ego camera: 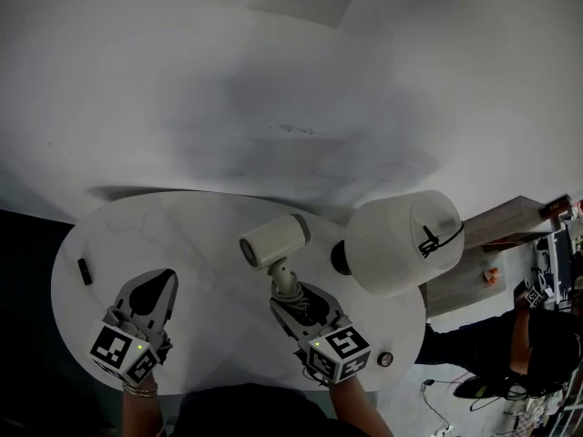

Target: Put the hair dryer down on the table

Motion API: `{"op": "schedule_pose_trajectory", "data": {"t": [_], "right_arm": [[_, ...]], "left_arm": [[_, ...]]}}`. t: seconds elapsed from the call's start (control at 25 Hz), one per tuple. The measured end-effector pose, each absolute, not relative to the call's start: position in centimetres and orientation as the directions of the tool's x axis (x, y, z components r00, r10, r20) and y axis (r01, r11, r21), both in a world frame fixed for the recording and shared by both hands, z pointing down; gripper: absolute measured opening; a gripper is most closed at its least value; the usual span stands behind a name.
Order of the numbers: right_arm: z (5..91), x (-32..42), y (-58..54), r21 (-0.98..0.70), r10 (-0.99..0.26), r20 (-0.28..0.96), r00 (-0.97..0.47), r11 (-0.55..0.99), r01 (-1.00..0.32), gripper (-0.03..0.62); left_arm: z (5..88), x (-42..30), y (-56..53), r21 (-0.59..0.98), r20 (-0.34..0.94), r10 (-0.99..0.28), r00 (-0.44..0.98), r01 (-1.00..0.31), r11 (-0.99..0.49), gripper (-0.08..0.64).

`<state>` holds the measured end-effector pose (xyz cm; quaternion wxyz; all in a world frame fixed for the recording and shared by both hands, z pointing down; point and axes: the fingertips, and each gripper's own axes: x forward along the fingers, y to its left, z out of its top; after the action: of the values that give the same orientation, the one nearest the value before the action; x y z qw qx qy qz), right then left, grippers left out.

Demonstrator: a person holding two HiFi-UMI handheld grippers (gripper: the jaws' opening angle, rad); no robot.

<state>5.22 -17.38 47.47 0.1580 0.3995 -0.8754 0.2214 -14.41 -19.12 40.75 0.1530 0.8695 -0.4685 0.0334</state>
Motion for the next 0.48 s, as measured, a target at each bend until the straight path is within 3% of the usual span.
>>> {"op": "schedule_pose_trajectory", "data": {"t": [0.48], "right_arm": [[50.9,8.1,-19.4,-0.281,-0.664,0.516,-0.541,0.466,-0.839,0.249]], "left_arm": [[43.2,-13.4,-20.4,0.276,0.253,-0.765,0.592,-0.802,-0.529,0.017]]}}
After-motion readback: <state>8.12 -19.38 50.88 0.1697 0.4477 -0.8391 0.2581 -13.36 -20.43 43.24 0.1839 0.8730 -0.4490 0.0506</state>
